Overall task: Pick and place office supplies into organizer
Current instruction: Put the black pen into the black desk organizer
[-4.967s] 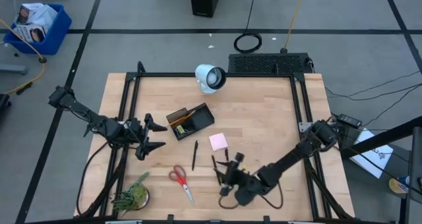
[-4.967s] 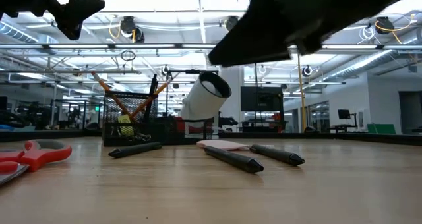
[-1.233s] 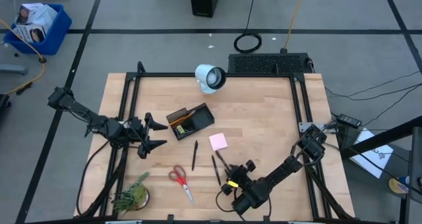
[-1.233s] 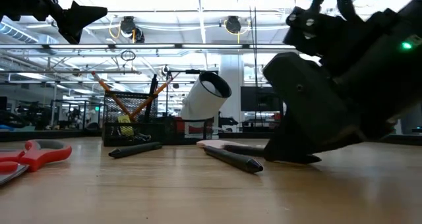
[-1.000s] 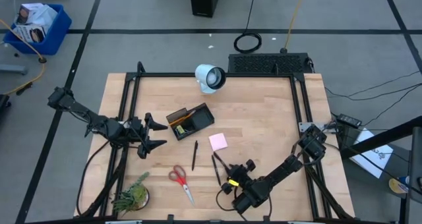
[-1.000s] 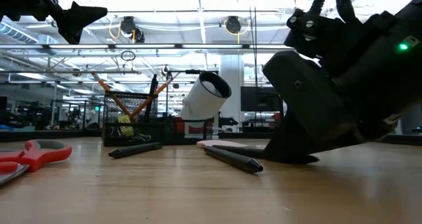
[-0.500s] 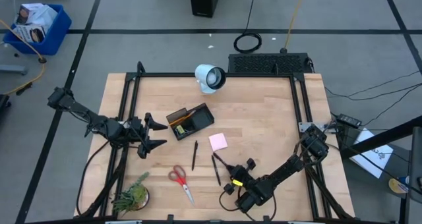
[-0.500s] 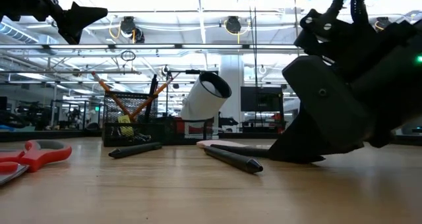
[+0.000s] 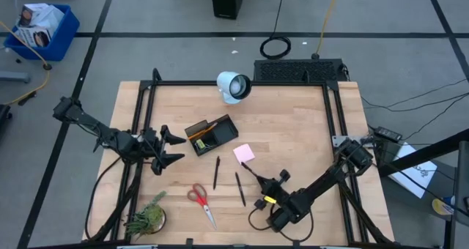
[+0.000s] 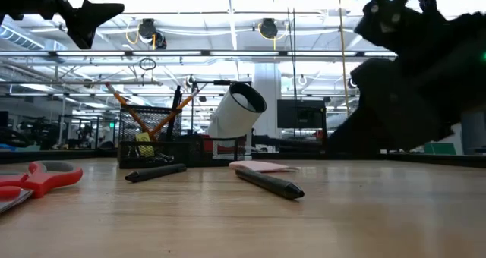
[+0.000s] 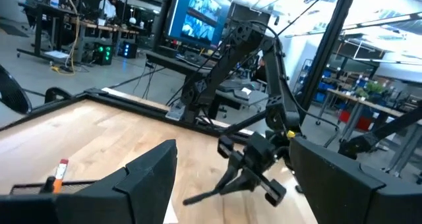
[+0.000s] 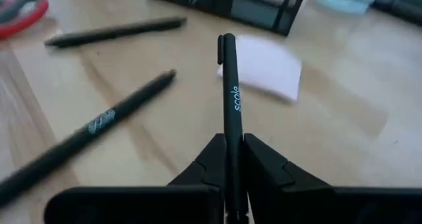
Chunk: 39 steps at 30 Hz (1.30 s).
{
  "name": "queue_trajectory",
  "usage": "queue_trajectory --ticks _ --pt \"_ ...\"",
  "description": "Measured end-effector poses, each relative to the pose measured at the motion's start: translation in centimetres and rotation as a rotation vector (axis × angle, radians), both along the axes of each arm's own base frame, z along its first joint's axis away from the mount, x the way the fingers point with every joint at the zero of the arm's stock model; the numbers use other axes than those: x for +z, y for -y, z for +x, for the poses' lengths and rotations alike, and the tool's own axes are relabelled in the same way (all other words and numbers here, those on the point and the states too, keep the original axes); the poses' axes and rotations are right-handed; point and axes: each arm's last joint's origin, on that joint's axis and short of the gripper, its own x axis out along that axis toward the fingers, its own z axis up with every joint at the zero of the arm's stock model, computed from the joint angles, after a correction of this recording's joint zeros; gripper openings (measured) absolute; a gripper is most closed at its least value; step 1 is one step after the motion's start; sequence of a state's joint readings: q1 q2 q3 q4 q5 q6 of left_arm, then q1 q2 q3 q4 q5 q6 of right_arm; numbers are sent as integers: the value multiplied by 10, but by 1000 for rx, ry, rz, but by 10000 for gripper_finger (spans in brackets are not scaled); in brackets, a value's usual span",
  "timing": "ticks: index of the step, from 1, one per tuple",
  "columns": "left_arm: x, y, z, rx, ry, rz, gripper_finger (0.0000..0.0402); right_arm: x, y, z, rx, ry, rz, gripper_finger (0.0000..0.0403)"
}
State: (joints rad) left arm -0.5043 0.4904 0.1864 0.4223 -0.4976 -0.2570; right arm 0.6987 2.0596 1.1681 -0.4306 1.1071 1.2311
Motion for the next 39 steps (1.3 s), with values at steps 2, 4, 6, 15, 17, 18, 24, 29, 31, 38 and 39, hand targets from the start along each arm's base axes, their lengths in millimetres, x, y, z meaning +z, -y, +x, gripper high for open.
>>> queue_trajectory --ticks 2,4,6,15,17,18,24,29,31,38,39 --pt "0 0 0 -2 -1 -9 296 4 0 1 0 37 -29 26" --pt "0 0 0 -4 1 -33 296 9 -2 4 6 67 -50 25" --pt "0 0 0 -6 0 -60 296 11 -3 7 22 77 -69 24" --pt "1 -1 0 13 7 -197 296 42 -6 51 106 158 -240 26" --pt "1 -2 0 36 13 -218 296 52 -1 62 130 181 -253 24" --pt "1 -1 1 38 14 -231 296 57 1 67 149 194 -254 24" --pt "0 3 9 34 26 -260 296 76 26 92 247 295 -238 28" --pt "-5 7 19 88 20 -269 296 83 46 106 349 363 -193 24" --pt "-6 8 22 103 25 -273 296 82 52 109 354 367 -185 25" --pt "-12 12 29 104 11 -286 296 84 65 114 353 380 -188 25" --pt "-12 13 30 103 12 -293 296 85 66 116 363 393 -182 25"
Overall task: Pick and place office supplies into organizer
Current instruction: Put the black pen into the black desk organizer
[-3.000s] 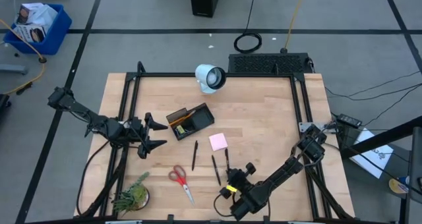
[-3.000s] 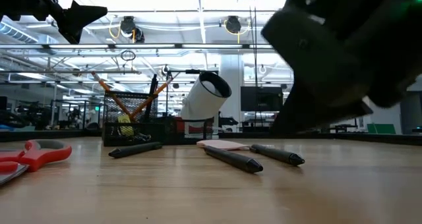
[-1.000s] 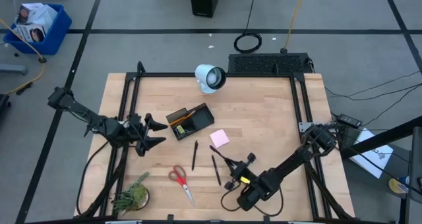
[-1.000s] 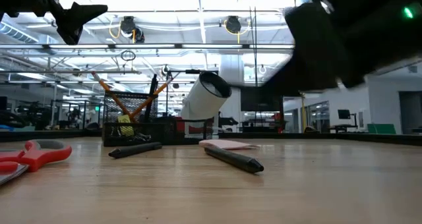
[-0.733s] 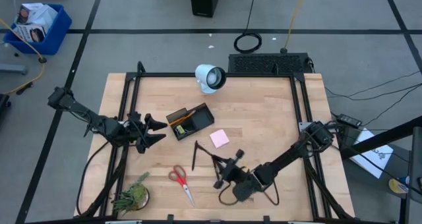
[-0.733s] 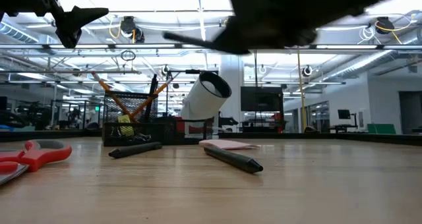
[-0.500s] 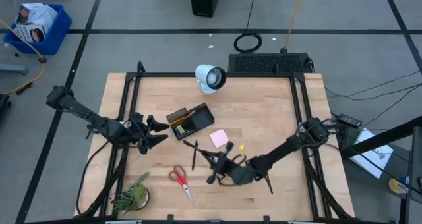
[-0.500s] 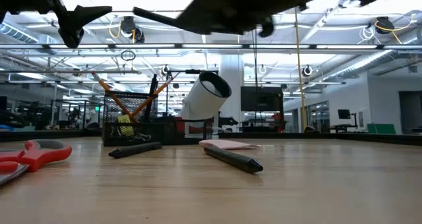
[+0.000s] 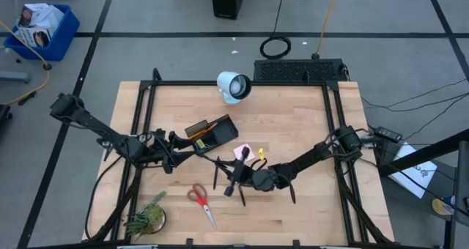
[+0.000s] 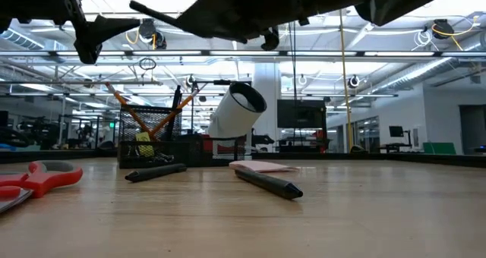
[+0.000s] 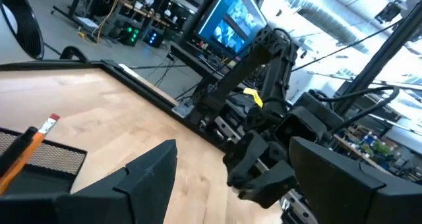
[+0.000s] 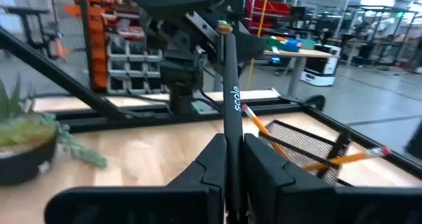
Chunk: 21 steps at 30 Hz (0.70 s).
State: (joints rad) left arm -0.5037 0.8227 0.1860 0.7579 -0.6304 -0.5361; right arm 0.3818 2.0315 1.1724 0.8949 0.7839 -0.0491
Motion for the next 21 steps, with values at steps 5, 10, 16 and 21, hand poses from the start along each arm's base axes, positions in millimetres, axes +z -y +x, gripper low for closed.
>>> queue_trajectory --ticks 5,10,16,21 --pt "-1 3 5 0 20 -8 296 5 13 6 25 59 30 27" --pt "-3 4 7 0 19 -2 296 6 25 10 42 79 62 25" --pt "-1 4 8 4 46 12 296 7 36 14 62 96 94 25" --pt "-1 5 8 1 44 26 296 7 40 16 99 102 110 25"
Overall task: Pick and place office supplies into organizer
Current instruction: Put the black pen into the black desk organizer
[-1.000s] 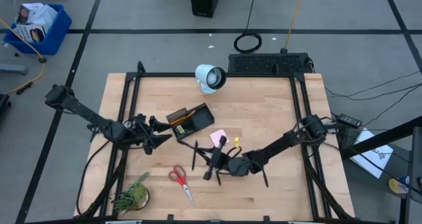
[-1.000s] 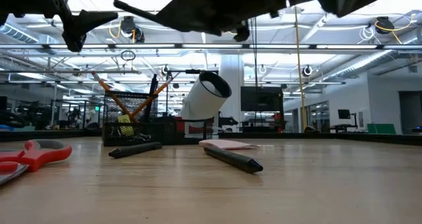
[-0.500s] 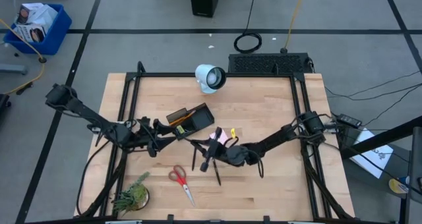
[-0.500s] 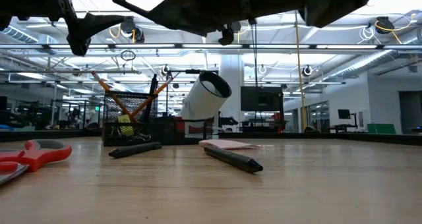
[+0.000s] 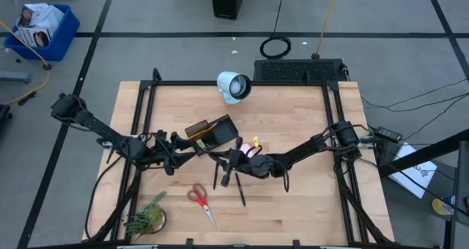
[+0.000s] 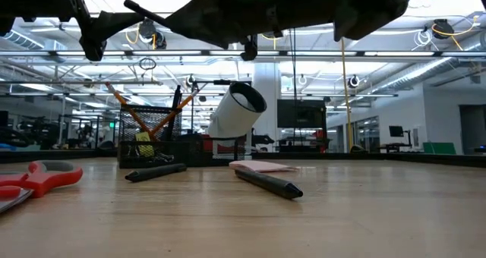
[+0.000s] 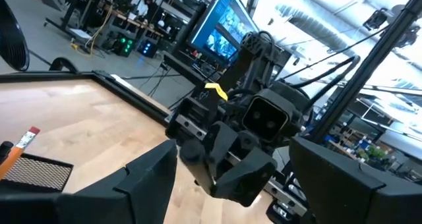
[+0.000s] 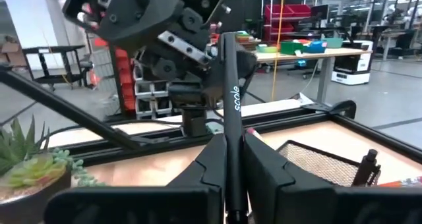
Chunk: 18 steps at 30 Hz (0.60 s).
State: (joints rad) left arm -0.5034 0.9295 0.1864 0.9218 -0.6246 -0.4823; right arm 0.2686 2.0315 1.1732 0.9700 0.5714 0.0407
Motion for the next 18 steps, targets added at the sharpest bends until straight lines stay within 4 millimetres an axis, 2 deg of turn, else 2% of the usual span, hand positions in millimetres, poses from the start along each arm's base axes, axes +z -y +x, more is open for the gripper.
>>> queue_trajectory --ticks 4,12,18 --pt "0 0 0 -4 -2 4 273 1 0 0 0 10 9 26" --pt "-1 0 0 2 -8 13 148 1 0 0 5 9 2 27" --pt "-1 0 0 8 -10 17 82 1 0 0 9 11 2 28"
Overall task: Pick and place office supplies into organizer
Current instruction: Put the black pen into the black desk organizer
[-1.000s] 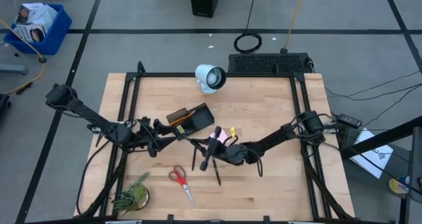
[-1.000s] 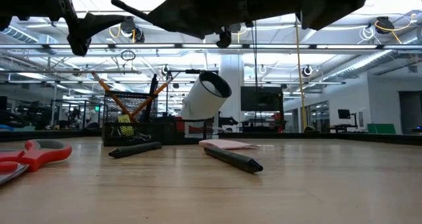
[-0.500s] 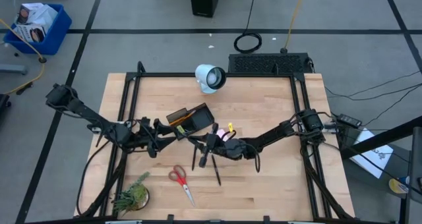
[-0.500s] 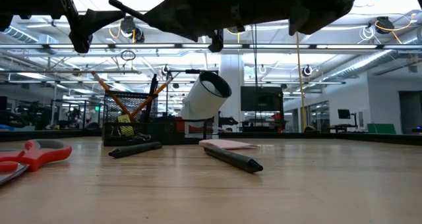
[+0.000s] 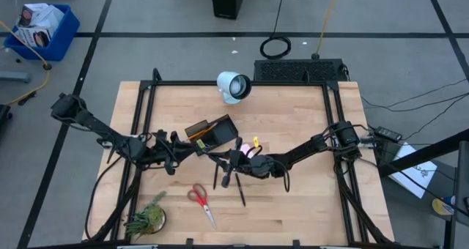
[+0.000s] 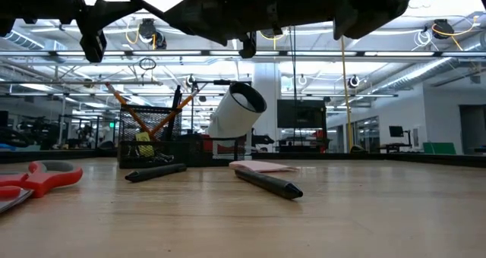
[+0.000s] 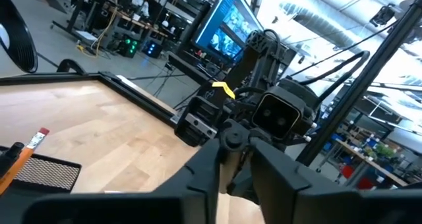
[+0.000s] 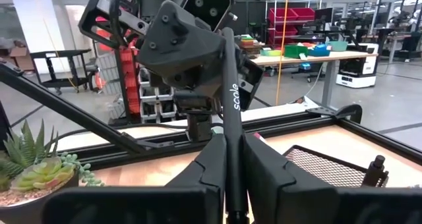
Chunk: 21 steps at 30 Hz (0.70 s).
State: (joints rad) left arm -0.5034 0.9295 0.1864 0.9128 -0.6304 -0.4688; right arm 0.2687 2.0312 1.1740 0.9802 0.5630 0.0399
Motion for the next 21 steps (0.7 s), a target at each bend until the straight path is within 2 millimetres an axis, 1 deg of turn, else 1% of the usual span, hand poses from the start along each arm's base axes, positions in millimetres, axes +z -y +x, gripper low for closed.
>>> queue_trajectory --ticks 4,7,10,16,21 --pt "0 0 0 5 -9 32 54 0 0 0 -1 -5 -1 40" --pt "0 0 0 5 -10 39 43 -1 0 0 -8 -6 0 50" --pt "-1 0 0 6 -13 46 44 -3 0 0 -10 -38 -9 62" --pt "0 0 0 0 -5 45 61 -14 -4 -2 -5 -154 -43 79" --pt "1 0 -1 2 -3 46 49 -22 -12 -5 10 -235 -73 85"
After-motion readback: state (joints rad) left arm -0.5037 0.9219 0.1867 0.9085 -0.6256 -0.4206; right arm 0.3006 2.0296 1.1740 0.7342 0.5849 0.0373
